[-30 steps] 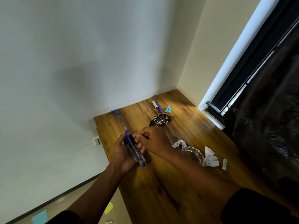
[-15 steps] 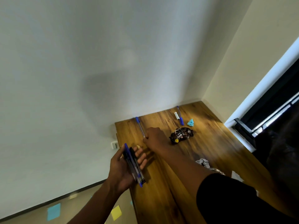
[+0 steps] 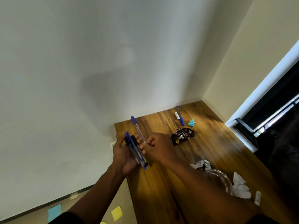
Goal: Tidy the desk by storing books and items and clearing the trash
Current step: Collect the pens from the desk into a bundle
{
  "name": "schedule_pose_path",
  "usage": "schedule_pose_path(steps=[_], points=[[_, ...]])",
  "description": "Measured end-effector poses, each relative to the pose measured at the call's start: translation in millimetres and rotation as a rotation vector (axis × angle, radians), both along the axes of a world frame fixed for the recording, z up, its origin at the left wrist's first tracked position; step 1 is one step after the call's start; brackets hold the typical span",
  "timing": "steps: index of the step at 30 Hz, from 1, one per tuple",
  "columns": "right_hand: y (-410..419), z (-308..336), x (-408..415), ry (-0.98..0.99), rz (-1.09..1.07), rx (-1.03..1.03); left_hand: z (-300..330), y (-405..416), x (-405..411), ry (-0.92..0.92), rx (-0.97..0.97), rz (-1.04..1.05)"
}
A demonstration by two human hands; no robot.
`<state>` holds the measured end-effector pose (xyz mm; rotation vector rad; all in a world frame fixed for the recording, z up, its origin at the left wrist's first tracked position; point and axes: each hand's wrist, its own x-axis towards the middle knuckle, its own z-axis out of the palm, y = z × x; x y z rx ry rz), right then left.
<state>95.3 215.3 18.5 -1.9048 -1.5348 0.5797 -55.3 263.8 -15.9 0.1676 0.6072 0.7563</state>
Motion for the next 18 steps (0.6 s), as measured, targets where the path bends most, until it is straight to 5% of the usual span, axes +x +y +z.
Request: schedule_pose_path(steps=[5,11,18], points=[[-18,10,-2,-0.073,0.063,0.044,6,10,22,-0.032,-0.024,0.022],[9,17,54,-0.132,-0.141,0.132,-4,13,28,0.018,0.001,-0.037],[67,-1,165,-0.252,-0.361,-0.144,-10,18,31,0.043,0.015,-0.049]])
